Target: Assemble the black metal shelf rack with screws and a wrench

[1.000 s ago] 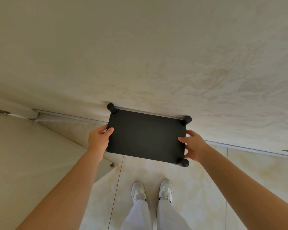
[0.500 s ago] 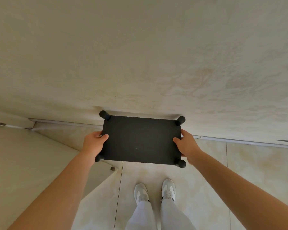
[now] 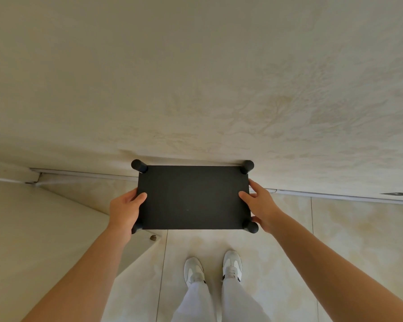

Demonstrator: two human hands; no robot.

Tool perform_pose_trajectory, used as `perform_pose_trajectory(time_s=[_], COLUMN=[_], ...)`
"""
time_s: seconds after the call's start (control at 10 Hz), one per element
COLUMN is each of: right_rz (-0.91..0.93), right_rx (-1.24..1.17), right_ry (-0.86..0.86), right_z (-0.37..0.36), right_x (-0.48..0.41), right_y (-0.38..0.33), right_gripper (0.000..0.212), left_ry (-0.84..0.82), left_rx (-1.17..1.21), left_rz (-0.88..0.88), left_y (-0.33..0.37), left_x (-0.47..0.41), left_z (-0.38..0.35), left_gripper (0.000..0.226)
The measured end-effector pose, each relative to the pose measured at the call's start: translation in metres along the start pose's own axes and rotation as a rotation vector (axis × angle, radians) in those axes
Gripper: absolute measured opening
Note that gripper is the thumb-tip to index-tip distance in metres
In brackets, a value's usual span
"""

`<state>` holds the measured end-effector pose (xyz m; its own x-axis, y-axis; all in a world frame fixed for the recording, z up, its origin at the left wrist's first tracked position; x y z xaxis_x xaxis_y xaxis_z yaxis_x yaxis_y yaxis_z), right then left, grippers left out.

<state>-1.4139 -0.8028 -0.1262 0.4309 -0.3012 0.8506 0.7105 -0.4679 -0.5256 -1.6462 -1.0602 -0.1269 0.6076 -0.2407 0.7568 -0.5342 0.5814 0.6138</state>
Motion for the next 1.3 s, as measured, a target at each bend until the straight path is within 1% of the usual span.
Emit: perform_pose_trajectory(time_s=[0.1, 0.2, 0.3, 0.4, 0.5, 0.6, 0.7, 0.8, 0.9, 1.0, 1.1, 1.2, 1.3], right_rz=[0.003, -0.007, -0.007, 0.009, 0.018, 0.012, 0.011, 0.013, 0.009, 0.043, 0.066, 0.072, 0.109], right_rx=[0.028, 0.125, 0.337, 0.554, 0.657, 0.707, 0.726, 0.748, 0.803, 0.891, 0.984, 1.062, 1.109], right_ry=[0.007, 0.031, 0.087, 0.130, 0.152, 0.181, 0.198, 0.219, 0.236, 0.230, 0.212, 0.178, 0.215], right_z=[0.003, 0.003, 0.003, -0.002, -0.008, -0.012, -0.017, -0.024, -0.032, -0.039, -0.041, -0.044, -0.043], right_x=[0.000, -0.001, -0.003, -0.001, 0.001, 0.006, 0.015, 0.030, 0.050, 0.071, 0.093, 0.119, 0.145], right_y=[0.004, 0.005, -0.003, -0.012, -0.015, -0.016, -0.018, -0.019, -0.017, -0.016, -0.010, 0.005, 0.018], right_gripper=[0.049, 0.044, 0.040, 0.034, 0.023, 0.010, 0.010, 0.024, 0.031, 0.043, 0.045, 0.035, 0.040], left_ry=[-0.017, -0.016, -0.013, -0.033, -0.022, -0.022, -0.052, -0.101, -0.143, -0.151, -0.144, -0.151, -0.167], left_rx=[0.012, 0.021, -0.089, -0.206, -0.377, -0.462, -0.532, -0.640, -0.775, -0.912, -0.974, -1.005, -1.077], left_rz=[0.022, 0.013, -0.024, -0.054, -0.084, -0.108, -0.114, -0.155, -0.182, -0.207, -0.240, -0.308, -0.363], left_y=[-0.006, -0.006, 0.001, 0.006, 0.010, 0.015, 0.016, 0.020, 0.021, 0.023, 0.025, 0.025, 0.016], left_x=[-0.002, -0.002, -0.004, -0.006, -0.005, -0.001, 0.002, 0.008, 0.020, 0.037, 0.061, 0.094, 0.131], left_z=[-0.001, -0.002, -0.001, -0.002, -0.006, -0.009, -0.011, -0.015, -0.017, -0.020, -0.027, -0.035, -0.045], left_gripper=[0.025, 0.016, 0.011, 0.011, 0.027, 0.031, 0.039, 0.047, 0.058, 0.069, 0.068, 0.063, 0.058])
Point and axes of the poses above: each hand's wrist, its own x-axis away from the middle knuckle, its own z-axis out of the back of the hand, y = z × x, the point moved 7 cm from there along -x, towards the middle knuckle, and after that the axes turned 13 degrees about -y, right-handed, at the moved point
